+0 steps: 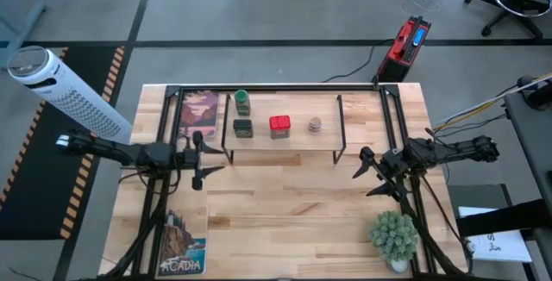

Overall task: Shelf spices
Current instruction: Return to Home Position

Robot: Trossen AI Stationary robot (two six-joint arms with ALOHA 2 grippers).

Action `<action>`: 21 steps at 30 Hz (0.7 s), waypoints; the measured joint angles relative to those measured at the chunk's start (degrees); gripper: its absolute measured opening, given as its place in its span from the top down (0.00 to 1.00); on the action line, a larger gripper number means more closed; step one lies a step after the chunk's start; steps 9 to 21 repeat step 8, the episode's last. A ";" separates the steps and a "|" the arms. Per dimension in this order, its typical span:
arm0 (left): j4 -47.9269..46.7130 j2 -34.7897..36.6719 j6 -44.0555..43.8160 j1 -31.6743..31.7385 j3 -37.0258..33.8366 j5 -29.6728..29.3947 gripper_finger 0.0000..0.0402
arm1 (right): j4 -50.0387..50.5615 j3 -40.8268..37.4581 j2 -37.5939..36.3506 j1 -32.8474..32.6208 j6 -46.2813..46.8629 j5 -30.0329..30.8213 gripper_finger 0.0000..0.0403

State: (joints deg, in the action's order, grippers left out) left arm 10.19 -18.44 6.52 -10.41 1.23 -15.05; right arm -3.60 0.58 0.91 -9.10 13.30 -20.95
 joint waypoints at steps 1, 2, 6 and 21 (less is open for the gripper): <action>-0.01 -0.38 0.00 0.00 0.00 0.00 0.47 | 0.00 0.00 0.00 -0.01 -0.01 0.00 0.27; -0.01 -0.75 0.00 0.00 0.00 0.00 0.47 | -0.01 0.00 0.00 0.00 0.00 0.00 0.28; 0.01 -2.04 0.00 0.00 0.00 0.00 0.45 | 0.00 0.00 0.00 0.00 0.00 -0.01 0.29; -0.01 -2.59 0.00 0.00 0.00 0.00 0.44 | -0.01 0.00 0.00 0.00 -0.01 0.00 0.30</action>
